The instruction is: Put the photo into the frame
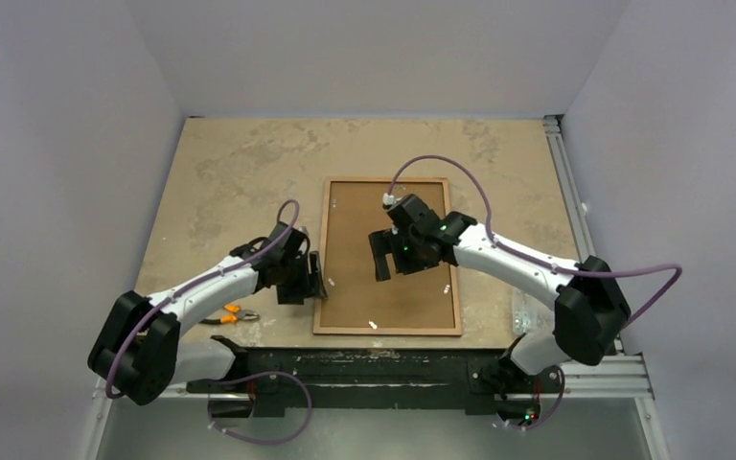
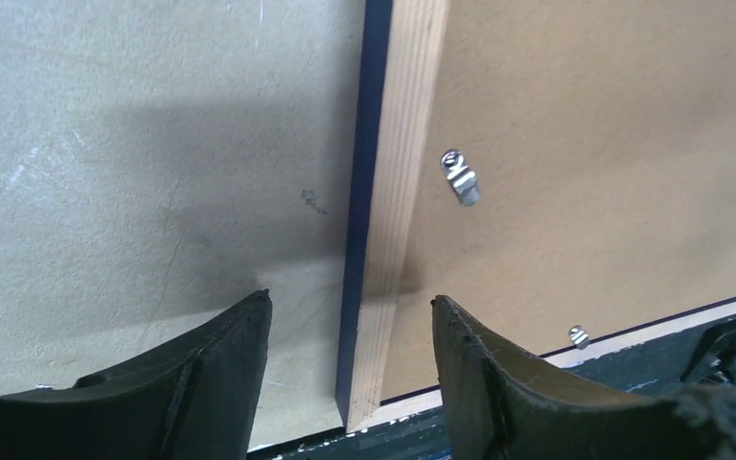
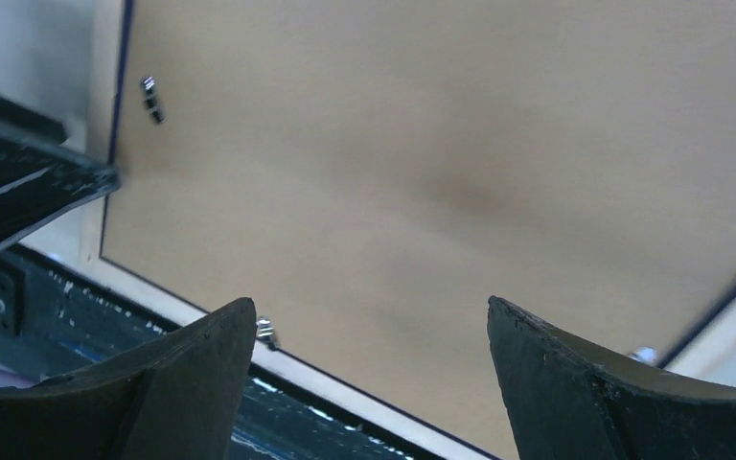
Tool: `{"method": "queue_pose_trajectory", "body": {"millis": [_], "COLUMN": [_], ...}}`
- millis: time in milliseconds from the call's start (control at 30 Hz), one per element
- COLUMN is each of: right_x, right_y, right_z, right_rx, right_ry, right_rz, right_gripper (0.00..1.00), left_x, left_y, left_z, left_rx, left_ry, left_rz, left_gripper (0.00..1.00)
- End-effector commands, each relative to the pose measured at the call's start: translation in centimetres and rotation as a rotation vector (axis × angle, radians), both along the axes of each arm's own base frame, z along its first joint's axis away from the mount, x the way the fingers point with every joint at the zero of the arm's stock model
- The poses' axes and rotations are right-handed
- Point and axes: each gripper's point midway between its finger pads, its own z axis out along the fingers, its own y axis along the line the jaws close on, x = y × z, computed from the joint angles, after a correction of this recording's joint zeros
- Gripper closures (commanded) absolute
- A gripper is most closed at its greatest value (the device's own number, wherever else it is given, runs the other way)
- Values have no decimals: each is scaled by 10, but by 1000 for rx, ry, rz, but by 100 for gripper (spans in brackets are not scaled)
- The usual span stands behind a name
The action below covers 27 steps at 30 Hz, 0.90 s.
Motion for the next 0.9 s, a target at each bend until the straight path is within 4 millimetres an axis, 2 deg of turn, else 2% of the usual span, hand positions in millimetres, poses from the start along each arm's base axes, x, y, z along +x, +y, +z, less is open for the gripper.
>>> {"method": "queue_pose_trajectory", "body": {"millis": [0, 67, 167, 367, 600, 867], "right_x": [-19, -33, -46, -64, -76, -78], "right_y": [35, 50, 63, 74, 65, 39], "right_z": [-1, -9, -21, -37, -43, -59], "right_rx": [-27, -62, -134, -238, -312, -421], "right_ry": [-8, -10, -25, -53, -56, -61], "right_rz": [56, 104, 146, 188, 210, 194], "right_gripper": [13, 13, 14, 21, 30, 36], "left_x": [-2, -3, -4, -5, -6, -5], "left_y": [-2, -5, -8, -5, -1, 0], "left_z": [-10, -15, -21, -28, -34, -32], "left_rx": [0, -4, 5, 39, 65, 70], "left_ry": [0, 6, 16, 28, 42, 36], "left_rz": [14, 8, 2, 6, 9, 10], "left_gripper": [42, 45, 61, 76, 77, 77]}}
